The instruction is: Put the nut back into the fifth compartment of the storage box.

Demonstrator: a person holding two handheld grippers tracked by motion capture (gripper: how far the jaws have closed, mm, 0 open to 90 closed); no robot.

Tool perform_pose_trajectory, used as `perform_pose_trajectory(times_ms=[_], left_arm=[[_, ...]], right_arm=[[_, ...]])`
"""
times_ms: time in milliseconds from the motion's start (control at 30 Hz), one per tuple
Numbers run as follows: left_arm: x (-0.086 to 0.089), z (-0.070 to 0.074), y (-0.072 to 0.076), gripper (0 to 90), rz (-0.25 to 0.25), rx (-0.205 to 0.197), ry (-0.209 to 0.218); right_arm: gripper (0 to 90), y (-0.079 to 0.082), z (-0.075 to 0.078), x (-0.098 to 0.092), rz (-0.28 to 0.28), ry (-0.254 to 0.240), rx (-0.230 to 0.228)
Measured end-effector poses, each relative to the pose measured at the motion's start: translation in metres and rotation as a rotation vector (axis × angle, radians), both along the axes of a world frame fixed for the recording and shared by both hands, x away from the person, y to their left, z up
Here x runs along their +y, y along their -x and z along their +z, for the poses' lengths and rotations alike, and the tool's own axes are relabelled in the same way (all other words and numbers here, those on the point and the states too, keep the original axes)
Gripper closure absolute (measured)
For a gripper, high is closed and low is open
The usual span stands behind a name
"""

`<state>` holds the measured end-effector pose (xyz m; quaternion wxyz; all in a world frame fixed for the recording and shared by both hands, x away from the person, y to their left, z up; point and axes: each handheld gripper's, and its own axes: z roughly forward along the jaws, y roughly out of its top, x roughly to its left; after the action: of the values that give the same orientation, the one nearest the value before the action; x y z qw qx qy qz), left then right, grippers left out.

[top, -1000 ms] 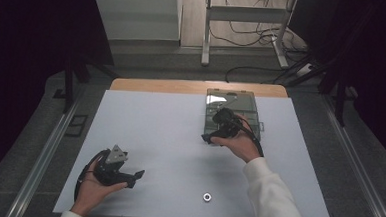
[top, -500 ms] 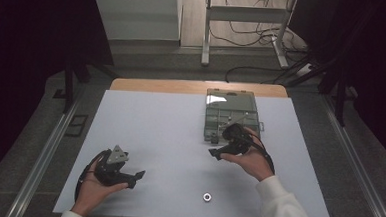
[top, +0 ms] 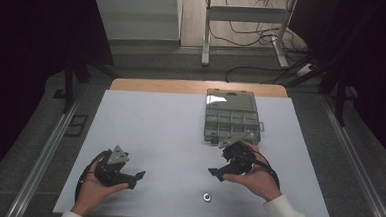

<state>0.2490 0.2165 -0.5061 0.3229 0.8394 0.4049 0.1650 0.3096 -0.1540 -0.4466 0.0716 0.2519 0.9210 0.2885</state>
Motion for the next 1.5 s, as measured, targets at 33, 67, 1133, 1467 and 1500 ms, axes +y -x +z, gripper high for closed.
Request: perform_pose_trajectory(times_ms=[33,67,1133,1467,1500], left_arm=[[0.0,0.0,0.0,10.9,0.003,0.001,0.002],[0.0,0.0,0.0,10.8,0.003,0.001,0.003],[-0.001,-0.001,0.0,11.0,-0.005,0.003,-0.01],[-0.001,-0.001,0.0,11.0,-0.006,0.004,-0.011],[-0.002,-0.001,0.0,11.0,-0.007,0.004,-0.012]], right_arm=[[16.2,0.0,0.0,0.0,0.0,0.0,0.0],[16.2,0.003,-0.001,0.0,0.009,0.005,0.005],[44.1,0.04,-0.056,0.041,0.304,0.267,0.11],[68.2,0.043,-0.053,0.043,0.339,0.297,0.104],[68.4,0.043,-0.053,0.043,0.34,0.306,0.096]])
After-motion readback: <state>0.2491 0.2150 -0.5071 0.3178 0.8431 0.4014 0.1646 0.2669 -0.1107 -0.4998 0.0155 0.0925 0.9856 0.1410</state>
